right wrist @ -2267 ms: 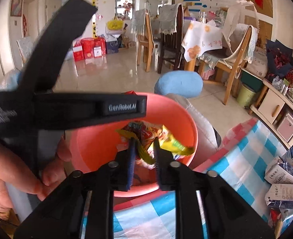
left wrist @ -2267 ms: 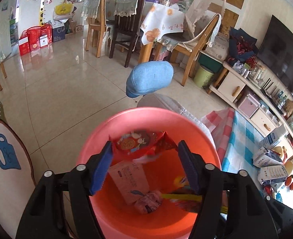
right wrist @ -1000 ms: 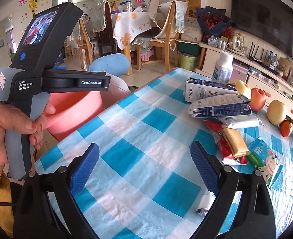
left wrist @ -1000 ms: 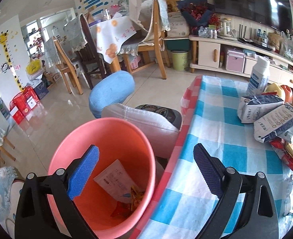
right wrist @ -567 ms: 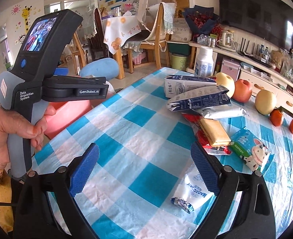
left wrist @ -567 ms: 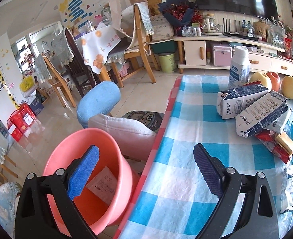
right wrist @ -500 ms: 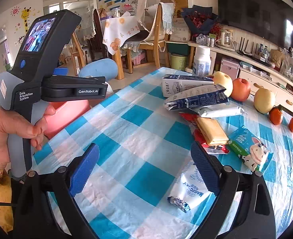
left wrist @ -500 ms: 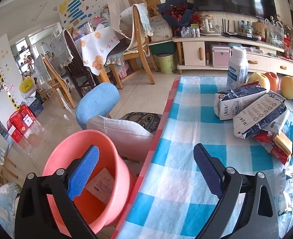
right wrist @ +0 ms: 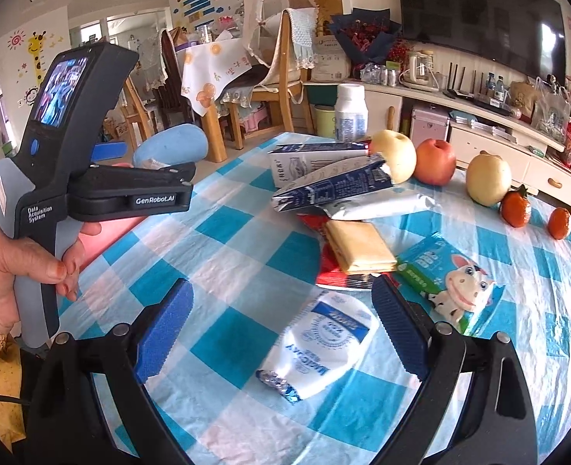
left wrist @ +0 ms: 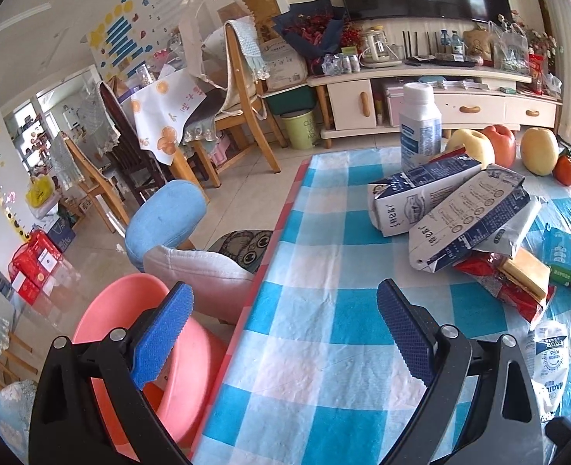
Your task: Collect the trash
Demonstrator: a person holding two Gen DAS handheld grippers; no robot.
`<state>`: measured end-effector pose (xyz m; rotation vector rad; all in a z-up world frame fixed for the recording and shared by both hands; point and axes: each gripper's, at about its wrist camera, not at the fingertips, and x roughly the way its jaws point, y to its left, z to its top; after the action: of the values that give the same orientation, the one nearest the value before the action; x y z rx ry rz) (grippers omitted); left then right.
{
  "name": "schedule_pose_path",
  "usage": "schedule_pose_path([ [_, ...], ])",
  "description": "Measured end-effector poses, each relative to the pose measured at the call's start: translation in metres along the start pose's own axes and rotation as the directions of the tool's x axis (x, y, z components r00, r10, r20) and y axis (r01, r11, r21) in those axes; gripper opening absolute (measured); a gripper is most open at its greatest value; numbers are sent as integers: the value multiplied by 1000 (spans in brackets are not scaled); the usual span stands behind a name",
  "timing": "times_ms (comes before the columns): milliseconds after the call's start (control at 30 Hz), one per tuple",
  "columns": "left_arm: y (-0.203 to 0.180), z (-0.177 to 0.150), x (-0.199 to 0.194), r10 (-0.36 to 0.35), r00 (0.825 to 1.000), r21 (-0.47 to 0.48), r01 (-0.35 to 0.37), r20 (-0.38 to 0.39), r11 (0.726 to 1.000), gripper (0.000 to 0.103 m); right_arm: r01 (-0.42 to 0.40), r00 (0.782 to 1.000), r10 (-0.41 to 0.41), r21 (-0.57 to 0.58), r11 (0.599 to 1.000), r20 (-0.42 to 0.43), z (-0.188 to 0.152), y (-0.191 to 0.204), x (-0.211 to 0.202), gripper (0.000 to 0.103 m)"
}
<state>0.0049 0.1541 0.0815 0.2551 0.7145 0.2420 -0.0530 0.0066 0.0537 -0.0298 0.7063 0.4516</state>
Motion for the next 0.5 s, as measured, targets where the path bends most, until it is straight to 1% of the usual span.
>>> schedule_pose_path([
  [167, -10, 2, -1, -17, 1000, 17, 17, 6, 1000, 95, 24, 1000, -24, 26, 999, 3, 0, -19, -5, 94],
  [300, -15, 2, -1, -47, 999, 12, 47, 6, 999, 95, 39, 999, -39, 57, 998, 8, 1, -37, -9, 94],
  [400, -19, 2, -1, -89, 996, 7, 89, 3, 996, 95, 59, 998, -59, 76, 995, 5, 1, -50, -12, 94],
  [500, -25, 3, 0, -160, 987, -13, 160, -5, 987, 95, 90, 996, -91, 93, 992, 0, 3, -66, -14, 94],
])
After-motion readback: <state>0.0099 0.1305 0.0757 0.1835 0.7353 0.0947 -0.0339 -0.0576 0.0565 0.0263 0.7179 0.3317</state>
